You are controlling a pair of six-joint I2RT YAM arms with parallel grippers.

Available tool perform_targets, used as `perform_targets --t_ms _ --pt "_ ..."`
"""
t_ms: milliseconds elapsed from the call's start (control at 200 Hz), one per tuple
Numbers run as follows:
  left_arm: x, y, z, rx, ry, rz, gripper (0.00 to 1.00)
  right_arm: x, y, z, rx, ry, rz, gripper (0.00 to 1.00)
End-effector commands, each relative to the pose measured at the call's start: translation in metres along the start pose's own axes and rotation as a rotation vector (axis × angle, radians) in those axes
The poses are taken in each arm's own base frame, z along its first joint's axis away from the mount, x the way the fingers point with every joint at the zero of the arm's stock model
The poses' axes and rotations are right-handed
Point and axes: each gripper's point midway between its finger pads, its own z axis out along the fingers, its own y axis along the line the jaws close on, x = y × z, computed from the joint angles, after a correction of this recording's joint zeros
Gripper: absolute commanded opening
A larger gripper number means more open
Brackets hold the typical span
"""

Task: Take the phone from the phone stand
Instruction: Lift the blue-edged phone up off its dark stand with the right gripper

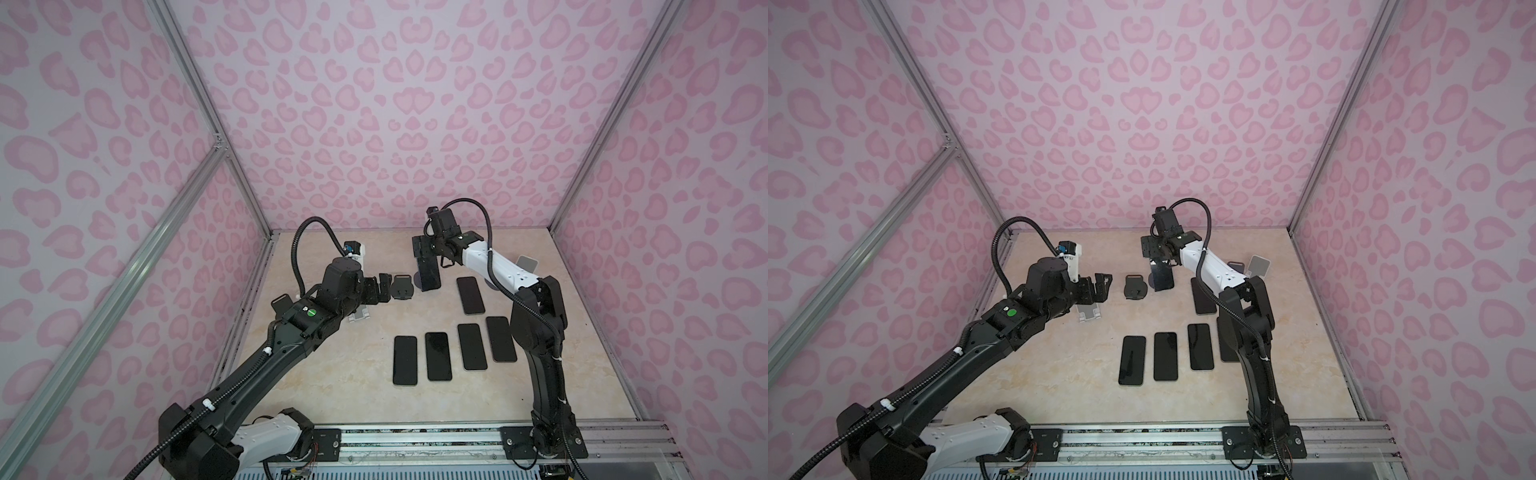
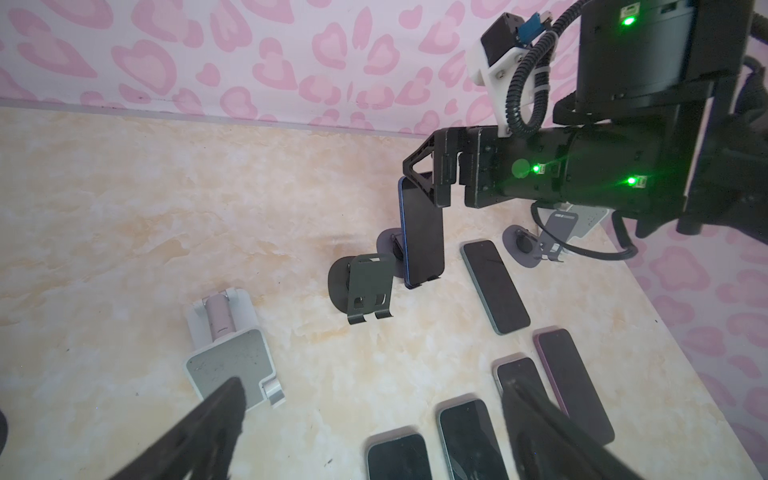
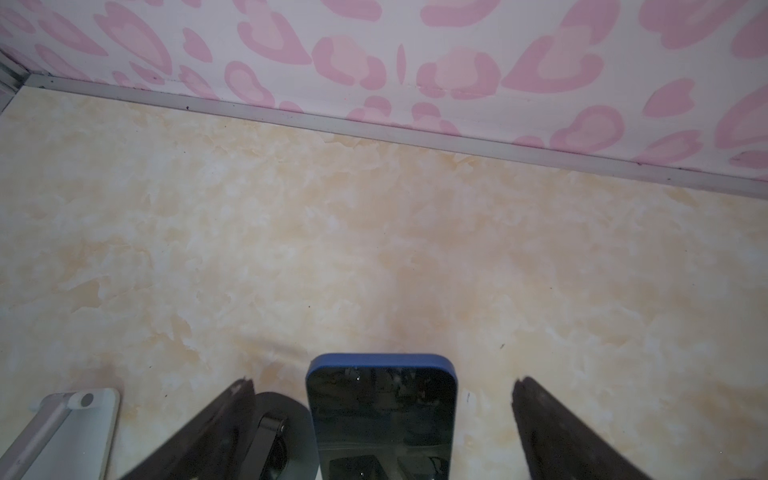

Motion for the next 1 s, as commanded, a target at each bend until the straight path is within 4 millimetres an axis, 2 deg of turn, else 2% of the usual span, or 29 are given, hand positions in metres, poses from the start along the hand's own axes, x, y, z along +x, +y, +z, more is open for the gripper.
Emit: perform_targets --t_ms 0,115,285,645,805,830,995 --pt "-0.014 -0.006 -0.005 0.026 -0.053 -0.010 1.00 0.012 0.003 0.009 -0.015 0.048 -0.024 0.99" --pt "-0.014 -0.006 -0.004 0.026 -0.053 -0.010 1.00 0.015 0.004 0.015 -0.010 0.061 -0.028 0.99" --pt "-0.014 -0.006 -0.005 0.024 -0.055 -0.010 1.00 0.019 -0.006 0.020 0.040 0.067 -0.013 0.99" --pt "-0.014 -0.005 -0.004 0.023 -0.054 -0.008 1.00 0.024 -0.004 0.029 0.039 0.073 0.012 0.99" --pt "-0.014 -0.006 -0.005 0.024 -0.055 -0.010 1.00 0.022 -0.005 0.028 0.040 0.071 0.024 0.92" --pt "-0.015 -0.006 -0.005 0.025 -0.056 -0.009 1.00 0.032 -0.005 0.037 0.043 0.094 0.020 0.91" --pt "-0.016 -0.006 -0.007 0.024 -0.062 -0.010 1.00 0.037 -0.006 0.041 0.044 0.107 0.020 0.90"
